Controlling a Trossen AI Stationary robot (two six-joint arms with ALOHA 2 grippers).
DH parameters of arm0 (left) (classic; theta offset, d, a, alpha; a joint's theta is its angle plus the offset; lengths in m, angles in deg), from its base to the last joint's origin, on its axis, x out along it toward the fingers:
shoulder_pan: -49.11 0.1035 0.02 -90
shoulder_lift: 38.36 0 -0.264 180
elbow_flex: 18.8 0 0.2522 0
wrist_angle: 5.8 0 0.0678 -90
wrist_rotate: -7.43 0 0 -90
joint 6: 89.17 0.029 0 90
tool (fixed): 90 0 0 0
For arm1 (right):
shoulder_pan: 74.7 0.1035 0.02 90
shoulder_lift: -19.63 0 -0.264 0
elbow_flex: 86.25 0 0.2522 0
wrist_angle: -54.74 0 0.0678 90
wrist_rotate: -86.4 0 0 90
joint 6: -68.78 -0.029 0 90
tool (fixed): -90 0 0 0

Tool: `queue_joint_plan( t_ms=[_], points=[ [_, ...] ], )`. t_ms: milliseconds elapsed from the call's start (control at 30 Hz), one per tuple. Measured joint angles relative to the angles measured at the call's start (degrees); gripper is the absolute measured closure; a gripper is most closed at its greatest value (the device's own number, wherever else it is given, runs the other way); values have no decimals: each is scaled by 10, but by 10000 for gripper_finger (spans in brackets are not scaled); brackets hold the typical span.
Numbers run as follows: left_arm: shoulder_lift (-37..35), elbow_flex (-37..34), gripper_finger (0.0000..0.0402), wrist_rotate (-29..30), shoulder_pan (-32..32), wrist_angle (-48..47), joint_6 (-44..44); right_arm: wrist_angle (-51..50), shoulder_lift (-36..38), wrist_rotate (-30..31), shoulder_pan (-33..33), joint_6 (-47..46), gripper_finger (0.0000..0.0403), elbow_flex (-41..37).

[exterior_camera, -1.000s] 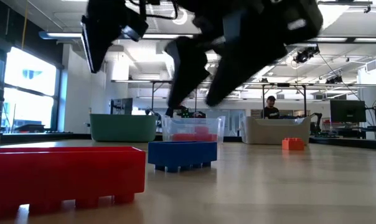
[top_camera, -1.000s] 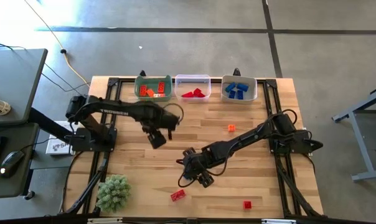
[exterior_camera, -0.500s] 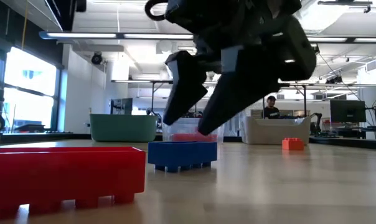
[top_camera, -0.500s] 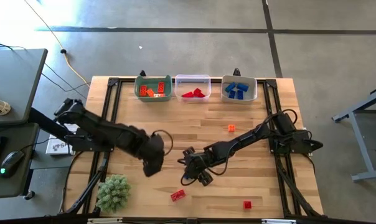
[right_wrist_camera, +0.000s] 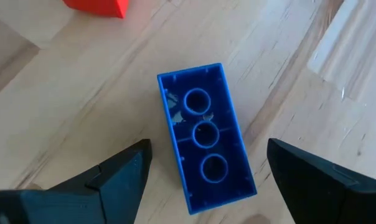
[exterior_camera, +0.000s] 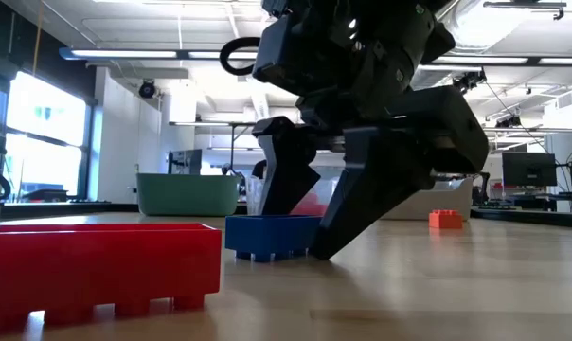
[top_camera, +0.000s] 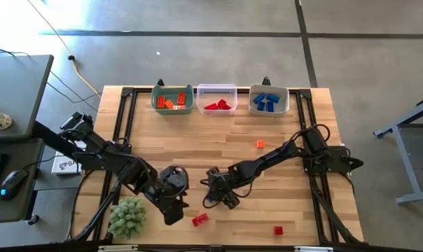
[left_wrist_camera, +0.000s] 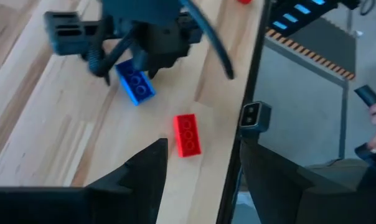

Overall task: Sort & place blocks by color
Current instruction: Put the blue game piece into the gray bin

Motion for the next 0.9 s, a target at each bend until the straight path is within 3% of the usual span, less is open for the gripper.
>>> queue_joint_plan(
  t_ms=[167, 433, 633, 900],
  points=[
    [0, 0, 212, 4, 0, 17, 10, 1, -2, -4, 0, -38, 127, 0],
    [0, 0, 212, 37, 8, 17, 41, -4, -3, -14, -1, -103, 285, 3],
    [1, 0, 212, 49, 28, 21, 94, -21, -4, -7, -1, -173, 291, 17],
    [-9, 0, 212, 44, 80, 32, 165, -81, -5, 73, -5, -250, 291, 43]
  ],
)
